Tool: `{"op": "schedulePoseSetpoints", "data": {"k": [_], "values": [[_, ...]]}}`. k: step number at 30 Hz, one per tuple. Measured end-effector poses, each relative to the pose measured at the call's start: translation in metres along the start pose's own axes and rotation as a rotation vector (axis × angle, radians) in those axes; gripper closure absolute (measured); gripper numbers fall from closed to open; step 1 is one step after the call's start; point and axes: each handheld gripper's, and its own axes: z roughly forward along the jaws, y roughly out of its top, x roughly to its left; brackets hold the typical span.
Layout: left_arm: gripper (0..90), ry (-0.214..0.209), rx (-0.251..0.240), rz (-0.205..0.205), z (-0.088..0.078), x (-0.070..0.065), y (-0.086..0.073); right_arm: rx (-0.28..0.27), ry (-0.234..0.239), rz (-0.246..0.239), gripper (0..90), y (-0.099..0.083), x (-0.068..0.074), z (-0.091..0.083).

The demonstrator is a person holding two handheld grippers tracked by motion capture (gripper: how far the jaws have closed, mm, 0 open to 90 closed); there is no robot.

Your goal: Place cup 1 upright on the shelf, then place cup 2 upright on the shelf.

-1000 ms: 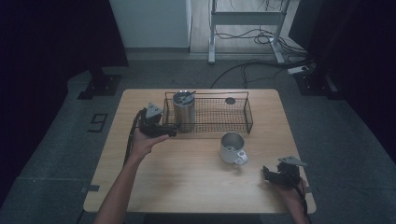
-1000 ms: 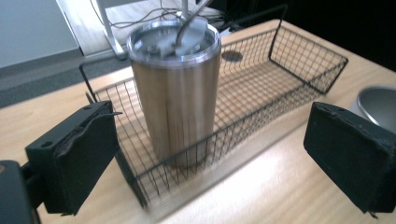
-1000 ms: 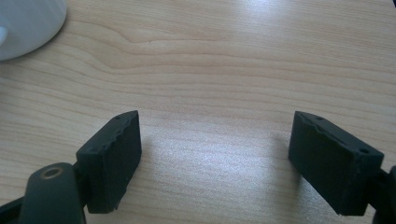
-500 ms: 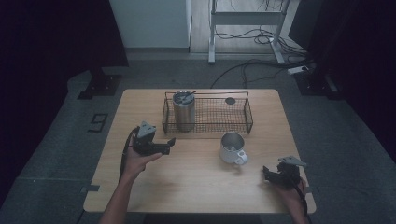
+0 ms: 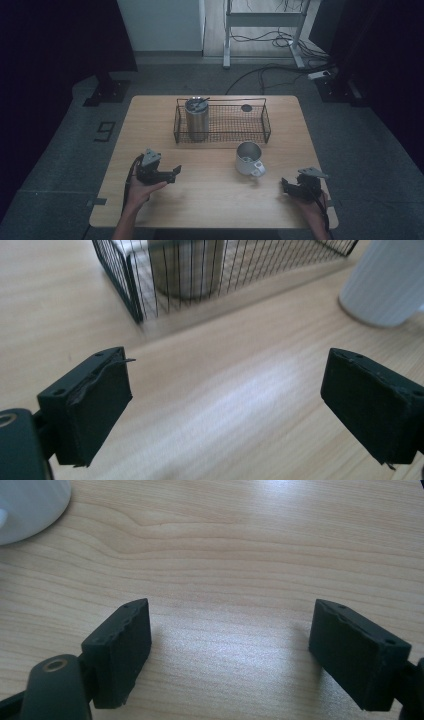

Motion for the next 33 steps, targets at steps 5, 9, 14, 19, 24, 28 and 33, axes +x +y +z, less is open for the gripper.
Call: {"op": "schedulePoseSetpoints", "data": {"k": [5, 9, 14, 19, 24, 28, 33], "values": [[6.2, 0.015, 0.036, 0.005, 0.006, 0.0, -0.009, 0.0, 0.0, 0.0, 17.0, 0.0, 0.0, 0.0], [6.2, 0.016, 0.042, 0.007, 0.009, -0.003, -0.011, 0.0, 0.0, 0.0, 17.0, 0.0, 0.0, 0.0], [6.2, 0.019, 0.043, 0.005, 0.011, -0.006, -0.012, 0.0, 0.0, 0.0, 17.0, 0.0, 0.0, 0.0], [6.1, 0.029, 0.025, -0.014, 0.009, -0.004, -0.012, -0.006, -0.008, -0.023, 15.0, 0.0, 0.003, -0.001], [6.2, 0.02, 0.017, -0.017, 0.007, -0.004, -0.011, -0.03, 0.01, -0.024, 14.2, 0.002, 0.006, -0.006], [6.2, 0.019, 0.021, -0.02, 0.006, -0.004, -0.011, -0.071, 0.039, -0.014, 14.1, 0.007, 0.009, -0.017], [6.2, 0.007, 0.027, -0.02, 0.005, -0.004, -0.011, -0.108, 0.062, -0.022, 14.1, 0.014, 0.018, -0.027]]}}
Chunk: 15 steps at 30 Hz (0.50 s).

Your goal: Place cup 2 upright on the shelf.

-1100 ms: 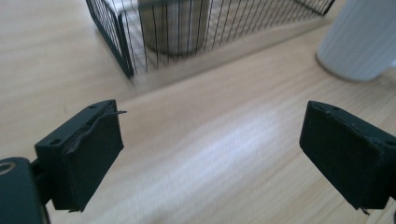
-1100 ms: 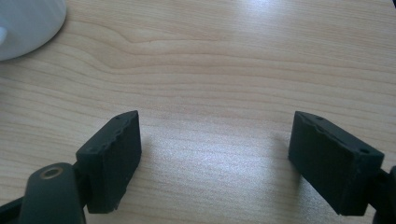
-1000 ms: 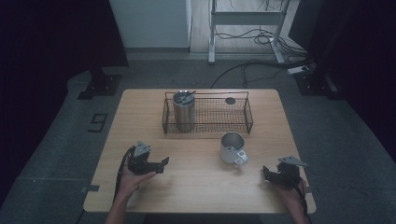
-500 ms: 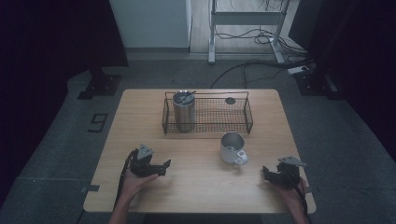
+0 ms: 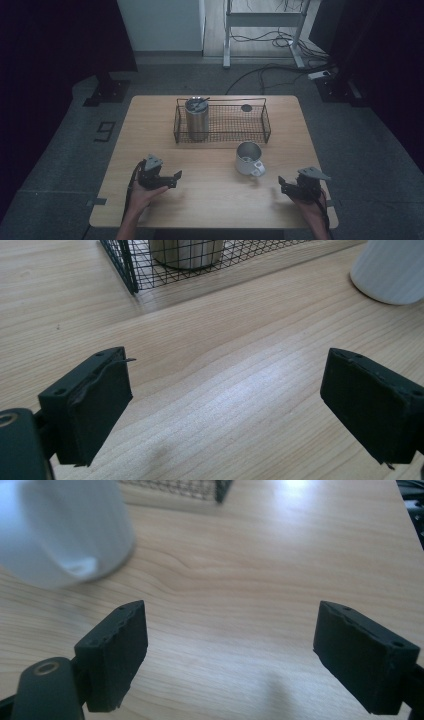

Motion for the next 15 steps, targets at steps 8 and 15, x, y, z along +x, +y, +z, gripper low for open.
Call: {"op": "schedulePoseSetpoints", "data": {"k": [8, 15], "values": [[6.6, -0.015, 0.015, -0.003, 0.001, -0.001, 0.0, -0.04, 0.06, -0.003, 13.8, 0.011, 0.014, -0.009], [6.7, -0.013, 0.017, -0.001, 0.0, -0.001, -0.001, -0.076, 0.115, -0.005, 13.5, 0.021, 0.024, -0.018]]}}
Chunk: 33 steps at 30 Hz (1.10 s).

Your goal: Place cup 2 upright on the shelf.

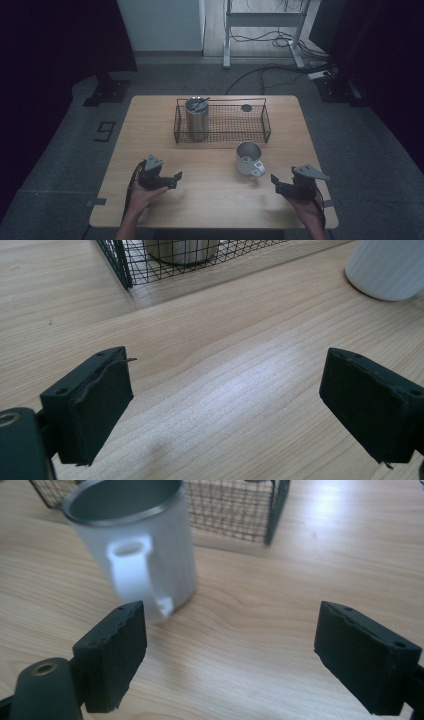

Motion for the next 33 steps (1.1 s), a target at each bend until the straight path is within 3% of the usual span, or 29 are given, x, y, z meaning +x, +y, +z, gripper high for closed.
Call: {"op": "schedulePoseSetpoints", "data": {"k": [9, 33], "values": [[6.8, -0.007, -0.001, 0.002, -0.001, -0.003, -0.001, -0.022, 0.041, -0.018, 12.9, 0.014, 0.014, 0.0], [7.7, -0.04, -0.015, -0.007, -0.007, 0.001, 0.001, -0.002, 0.106, -0.042, 12.3, 0.036, 0.039, 0.039]]}}
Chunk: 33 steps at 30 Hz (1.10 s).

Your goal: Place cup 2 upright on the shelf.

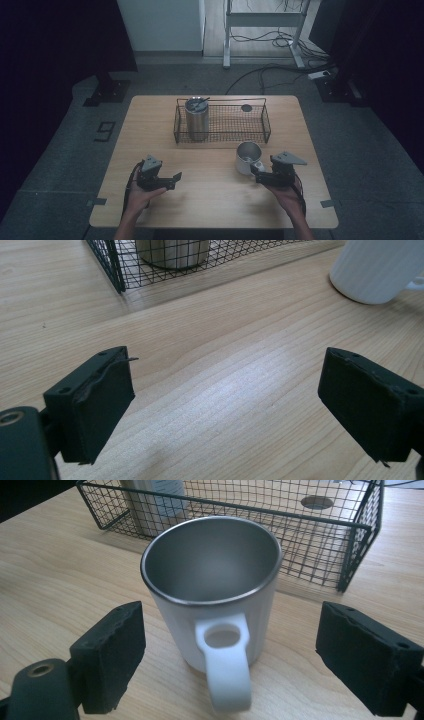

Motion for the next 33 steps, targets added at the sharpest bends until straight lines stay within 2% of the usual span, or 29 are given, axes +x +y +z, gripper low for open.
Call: {"op": "schedulePoseSetpoints", "data": {"k": [7, 20, 33], "values": [[7.7, -0.002, 0.011, 0.003, 0.002, -0.002, -0.001, 0.003, 0.005, 0.002, 11.1, 0.005, 0.003, 0.011], [7.7, -0.001, 0.031, -0.005, 0.004, 0.002, -0.004, 0.023, 0.003, -0.016, 9.1, 0.01, 0.006, 0.022], [7.7, -0.007, 0.049, -0.007, 0.008, 0.002, -0.006, 0.072, 0.001, -0.037, 0.6, 0.017, 0.008, 0.036]]}}
